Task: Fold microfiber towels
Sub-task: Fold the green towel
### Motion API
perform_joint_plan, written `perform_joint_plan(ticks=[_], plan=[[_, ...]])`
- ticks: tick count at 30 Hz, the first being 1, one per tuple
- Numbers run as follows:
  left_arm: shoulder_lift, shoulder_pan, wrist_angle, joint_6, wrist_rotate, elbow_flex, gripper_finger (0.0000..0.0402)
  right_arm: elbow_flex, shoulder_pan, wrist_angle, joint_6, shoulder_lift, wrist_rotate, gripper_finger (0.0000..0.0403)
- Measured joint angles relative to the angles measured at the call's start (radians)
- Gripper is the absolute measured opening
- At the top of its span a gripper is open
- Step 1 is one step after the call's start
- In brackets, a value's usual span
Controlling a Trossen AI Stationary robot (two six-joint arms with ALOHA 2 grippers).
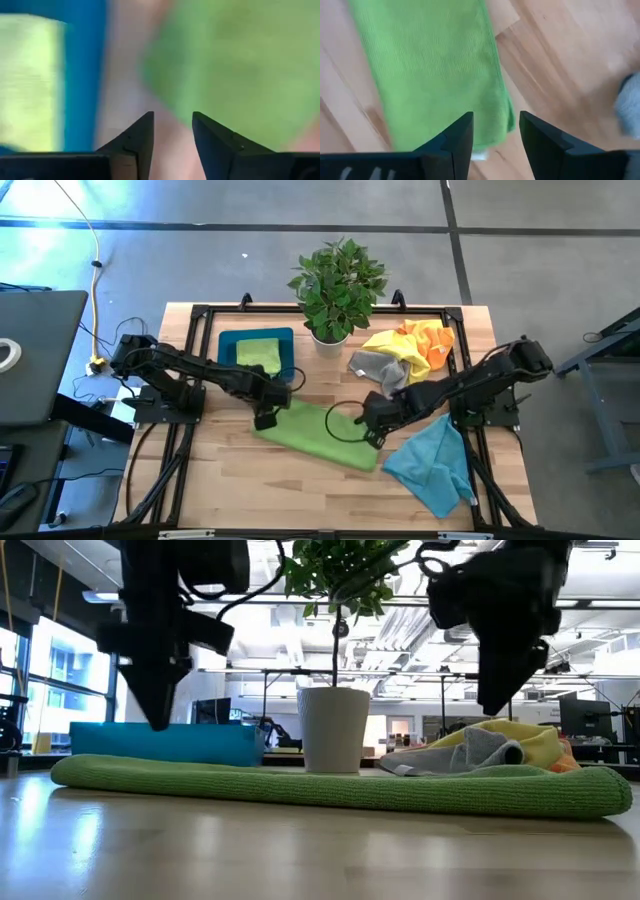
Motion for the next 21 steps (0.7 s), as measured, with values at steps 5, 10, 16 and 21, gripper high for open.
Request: perform_joint_plan(ticks=[5,10,16,21], plan=[[0.0,-0.058,0.143,0.198,0.129,-0.016,0.0132,0.0,0.031,0.119,0.251,0.044,0.018,0.0154],[0.0,-0.088,0.296,0.299,0.127,-0.09,0.0126,0.0,0.092,0.22,0.497,0.107,0.104,0.0154],[0.0,-0.088,0.347,0.23,0.055,-0.189,0.012,0.0,0.158,0.248,0.702,0.182,0.152,0.0154],[-0.004,-0.099,0.375,0.153,0.059,-0.255,0.0116,0.0,0.192,0.277,0.735,0.237,0.148,0.0154]])
